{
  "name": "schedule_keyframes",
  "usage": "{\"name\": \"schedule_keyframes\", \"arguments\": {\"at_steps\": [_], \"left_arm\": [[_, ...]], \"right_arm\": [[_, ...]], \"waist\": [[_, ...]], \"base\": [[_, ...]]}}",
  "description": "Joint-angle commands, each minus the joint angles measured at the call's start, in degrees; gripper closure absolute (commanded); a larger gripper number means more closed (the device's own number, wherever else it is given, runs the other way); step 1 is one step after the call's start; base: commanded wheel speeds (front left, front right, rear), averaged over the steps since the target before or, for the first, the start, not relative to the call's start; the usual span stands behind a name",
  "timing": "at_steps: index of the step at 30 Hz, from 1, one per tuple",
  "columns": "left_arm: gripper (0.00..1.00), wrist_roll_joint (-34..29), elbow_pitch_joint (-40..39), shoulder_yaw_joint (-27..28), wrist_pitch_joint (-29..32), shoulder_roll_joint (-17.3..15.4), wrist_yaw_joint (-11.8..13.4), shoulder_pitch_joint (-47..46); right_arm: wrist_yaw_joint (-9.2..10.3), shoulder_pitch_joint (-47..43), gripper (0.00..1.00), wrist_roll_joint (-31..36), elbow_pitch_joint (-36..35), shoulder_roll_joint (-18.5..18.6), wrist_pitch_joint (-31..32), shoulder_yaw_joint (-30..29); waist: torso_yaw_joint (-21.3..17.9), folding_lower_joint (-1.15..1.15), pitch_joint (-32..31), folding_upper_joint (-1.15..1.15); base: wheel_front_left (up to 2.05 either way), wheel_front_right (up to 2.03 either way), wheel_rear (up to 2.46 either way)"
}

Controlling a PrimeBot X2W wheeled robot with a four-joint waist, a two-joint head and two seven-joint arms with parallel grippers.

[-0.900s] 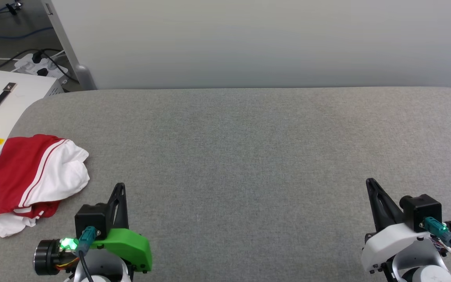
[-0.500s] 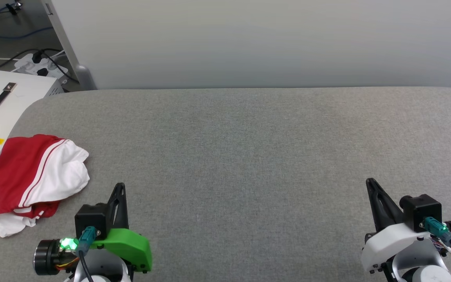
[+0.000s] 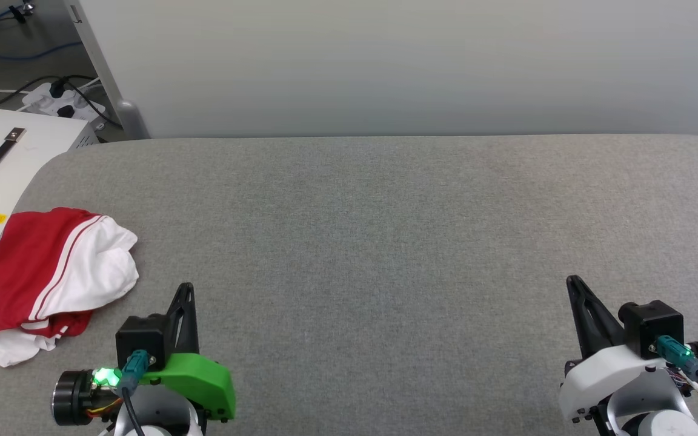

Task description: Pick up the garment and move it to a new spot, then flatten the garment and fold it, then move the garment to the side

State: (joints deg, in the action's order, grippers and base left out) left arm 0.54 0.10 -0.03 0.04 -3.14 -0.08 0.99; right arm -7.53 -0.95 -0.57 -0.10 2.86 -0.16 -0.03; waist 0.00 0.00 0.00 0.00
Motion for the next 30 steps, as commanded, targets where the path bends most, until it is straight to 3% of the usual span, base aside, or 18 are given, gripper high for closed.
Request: {"name": "schedule_keyframes", "arguments": {"at_steps": [1,9,10,11,12,13,14,30], "left_arm": [[1.00,-0.5,-0.1,0.0,0.0,0.3,0.1,-1.0],[1.00,-0.5,-0.1,0.0,0.0,0.3,0.1,-1.0],[0.00,0.0,0.0,0.0,0.0,0.0,0.0,0.0],[1.00,0.0,0.0,0.0,0.0,0.0,0.0,0.0],[0.00,0.0,0.0,0.0,0.0,0.0,0.0,0.1],[1.00,0.0,0.0,0.0,0.0,0.0,0.0,0.1],[0.00,0.0,0.0,0.0,-0.1,0.0,0.0,0.1],[0.00,0.7,-0.6,-0.7,-2.0,0.0,1.2,-0.3]], "right_arm": [[0.04,0.9,1.00,0.6,0.1,0.0,0.2,0.0],[0.04,0.9,1.00,0.6,0.1,0.0,0.2,0.0],[0.00,0.0,0.00,0.0,0.0,0.0,0.0,0.0],[0.00,0.0,1.00,0.0,0.0,0.0,0.0,0.0],[0.00,0.0,0.00,0.0,0.0,0.0,0.0,0.0],[0.00,0.0,1.00,-0.1,0.0,0.0,0.0,0.0],[0.00,0.0,0.00,-0.1,0.0,0.0,-0.1,0.0],[0.01,0.1,0.00,-3.0,-1.2,0.0,-2.0,-0.9]], "waist": [[0.0,0.00,0.0,0.00],[0.0,0.00,0.0,0.00],[0.0,0.00,0.0,0.00],[0.0,0.00,0.0,0.00],[0.0,0.00,0.0,0.00],[0.0,0.00,0.0,0.00],[0.0,0.00,0.0,0.00],[0.0,0.00,0.2,0.00]], "base": [[0.00,0.00,0.00],[0.00,0.00,0.00],[0.00,0.00,0.00],[0.00,0.00,0.00],[0.00,0.00,0.00],[0.00,0.00,0.00],[0.00,0.00,0.00],[0.00,0.00,0.00]]}}
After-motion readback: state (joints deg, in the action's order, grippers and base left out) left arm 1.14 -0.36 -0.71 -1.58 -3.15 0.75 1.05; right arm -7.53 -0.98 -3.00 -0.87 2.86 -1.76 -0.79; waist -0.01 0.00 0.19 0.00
